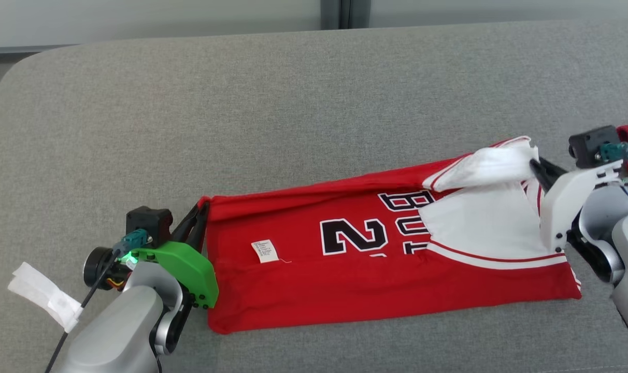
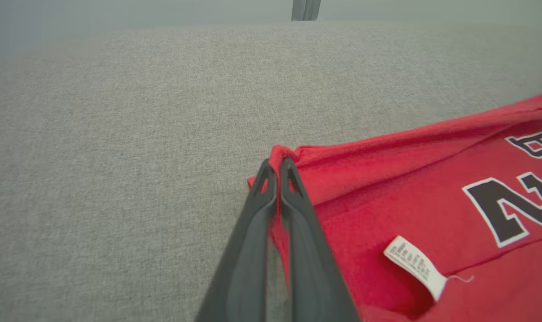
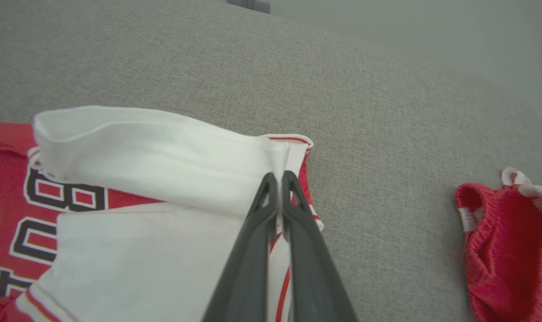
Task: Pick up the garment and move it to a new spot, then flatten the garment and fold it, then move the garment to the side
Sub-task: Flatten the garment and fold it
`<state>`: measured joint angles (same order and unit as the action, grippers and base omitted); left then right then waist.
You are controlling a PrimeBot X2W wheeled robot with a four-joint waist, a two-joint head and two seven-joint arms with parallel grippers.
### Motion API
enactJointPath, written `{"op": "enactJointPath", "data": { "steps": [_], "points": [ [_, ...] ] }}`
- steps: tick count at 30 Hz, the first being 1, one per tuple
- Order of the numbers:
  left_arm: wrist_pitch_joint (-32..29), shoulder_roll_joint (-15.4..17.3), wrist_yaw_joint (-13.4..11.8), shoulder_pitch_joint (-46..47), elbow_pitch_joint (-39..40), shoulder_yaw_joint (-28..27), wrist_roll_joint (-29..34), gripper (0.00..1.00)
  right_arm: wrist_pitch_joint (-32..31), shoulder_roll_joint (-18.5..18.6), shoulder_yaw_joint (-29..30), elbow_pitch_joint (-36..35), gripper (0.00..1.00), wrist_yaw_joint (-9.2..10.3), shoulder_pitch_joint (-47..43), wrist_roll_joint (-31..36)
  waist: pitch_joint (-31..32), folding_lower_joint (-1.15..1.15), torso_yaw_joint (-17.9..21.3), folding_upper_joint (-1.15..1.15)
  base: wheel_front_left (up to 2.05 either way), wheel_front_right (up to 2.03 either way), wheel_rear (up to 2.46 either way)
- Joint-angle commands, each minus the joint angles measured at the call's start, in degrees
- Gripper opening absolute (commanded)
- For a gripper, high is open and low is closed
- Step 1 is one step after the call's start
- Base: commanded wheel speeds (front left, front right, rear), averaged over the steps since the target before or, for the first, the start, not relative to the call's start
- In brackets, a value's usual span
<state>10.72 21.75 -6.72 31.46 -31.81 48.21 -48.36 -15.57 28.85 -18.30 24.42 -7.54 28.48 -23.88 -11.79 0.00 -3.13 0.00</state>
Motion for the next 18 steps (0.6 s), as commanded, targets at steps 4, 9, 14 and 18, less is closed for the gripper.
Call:
{"op": "enactJointPath", "data": {
  "steps": [4,9,14,18],
  "points": [
    [1.44,0.50,-0.24,-2.32,-0.67,-0.22,-0.36,0.00,-3.83,-0.84,3.69,-6.57,0.00,0.11,-7.04,0.69,1.32,0.00,0.95,0.00,0.00,0.00,0.00],
    [2.56,0.20,0.24,-3.73,-1.22,-0.41,-0.46,0.00,-7.69,-2.66,7.45,-13.14,0.00,0.11,-13.41,1.68,2.03,0.00,1.52,0.00,0.00,0.00,0.00],
    [3.16,-0.19,0.65,-5.31,-1.78,-1.21,-1.51,0.00,-11.86,-4.53,10.58,-17.94,0.00,0.11,-18.88,2.59,2.56,0.00,1.83,0.00,0.00,0.00,0.00],
    [3.50,-0.80,1.04,-6.60,-1.81,-2.31,-3.14,1.00,-13.83,-6.16,12.25,-20.23,1.00,0.11,-21.08,3.37,2.91,0.00,1.94,0.00,0.00,0.00,0.00]
  ]
}}
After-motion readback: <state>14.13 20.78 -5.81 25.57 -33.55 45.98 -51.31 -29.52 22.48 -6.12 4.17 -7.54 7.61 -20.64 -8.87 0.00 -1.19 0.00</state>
